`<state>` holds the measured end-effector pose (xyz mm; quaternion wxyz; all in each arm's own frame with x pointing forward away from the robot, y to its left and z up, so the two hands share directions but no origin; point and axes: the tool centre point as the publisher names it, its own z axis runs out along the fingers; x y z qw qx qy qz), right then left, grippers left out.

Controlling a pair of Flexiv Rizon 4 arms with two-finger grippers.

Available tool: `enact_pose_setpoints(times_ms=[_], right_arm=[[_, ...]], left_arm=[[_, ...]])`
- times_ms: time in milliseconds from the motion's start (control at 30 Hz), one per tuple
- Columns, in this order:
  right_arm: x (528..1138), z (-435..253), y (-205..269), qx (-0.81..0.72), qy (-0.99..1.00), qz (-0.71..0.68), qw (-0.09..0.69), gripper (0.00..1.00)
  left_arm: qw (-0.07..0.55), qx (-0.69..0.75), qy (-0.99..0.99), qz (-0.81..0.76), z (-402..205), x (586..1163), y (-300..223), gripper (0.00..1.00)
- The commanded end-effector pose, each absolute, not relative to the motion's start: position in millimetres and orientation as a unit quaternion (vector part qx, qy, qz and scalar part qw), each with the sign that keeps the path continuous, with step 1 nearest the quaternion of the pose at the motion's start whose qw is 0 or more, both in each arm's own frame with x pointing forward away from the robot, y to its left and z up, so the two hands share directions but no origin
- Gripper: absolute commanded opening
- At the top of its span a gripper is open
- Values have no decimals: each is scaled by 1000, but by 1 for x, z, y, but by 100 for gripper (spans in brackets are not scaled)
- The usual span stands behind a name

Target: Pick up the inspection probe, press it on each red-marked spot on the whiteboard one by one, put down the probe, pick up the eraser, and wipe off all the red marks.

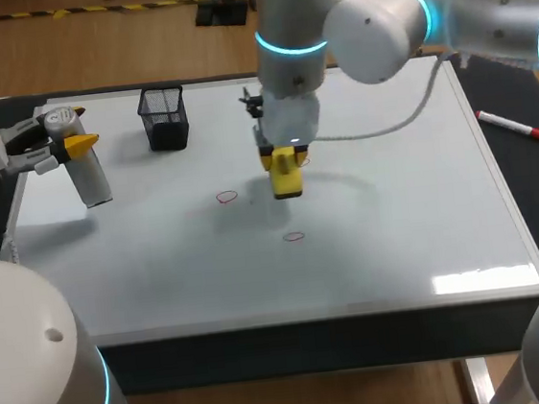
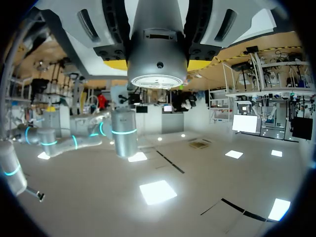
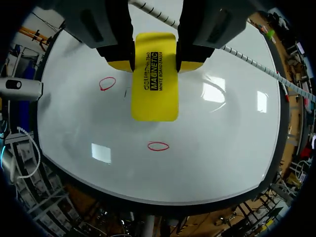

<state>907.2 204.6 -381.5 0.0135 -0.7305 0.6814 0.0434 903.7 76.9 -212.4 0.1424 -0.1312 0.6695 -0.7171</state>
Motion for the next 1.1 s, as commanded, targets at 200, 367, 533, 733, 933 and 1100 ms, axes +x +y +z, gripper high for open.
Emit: enact_pose_setpoints(times_ms=[200, 367, 533, 733, 933, 1100], right_arm=[[907, -392, 270, -738, 674, 37, 0, 0], [907, -395, 295, -739, 672, 42, 6, 0], [906, -397, 318, -737, 674, 42, 11, 0], [906, -402, 331, -742, 669, 36, 16, 0], [905, -407, 338, -746, 665, 41, 20, 0], [903, -408, 342, -749, 660, 43, 24, 0]], left_arm=[[144, -132, 669, -717, -211, 902, 77, 0], [144, -132, 669, -717, -211, 902, 77, 0], [144, -132, 669, -717, -211, 902, 77, 0], [144, -132, 669, -717, -211, 902, 77, 0], [144, -132, 669, -717, -211, 902, 77, 0], [144, -132, 669, -717, -211, 902, 77, 0]])
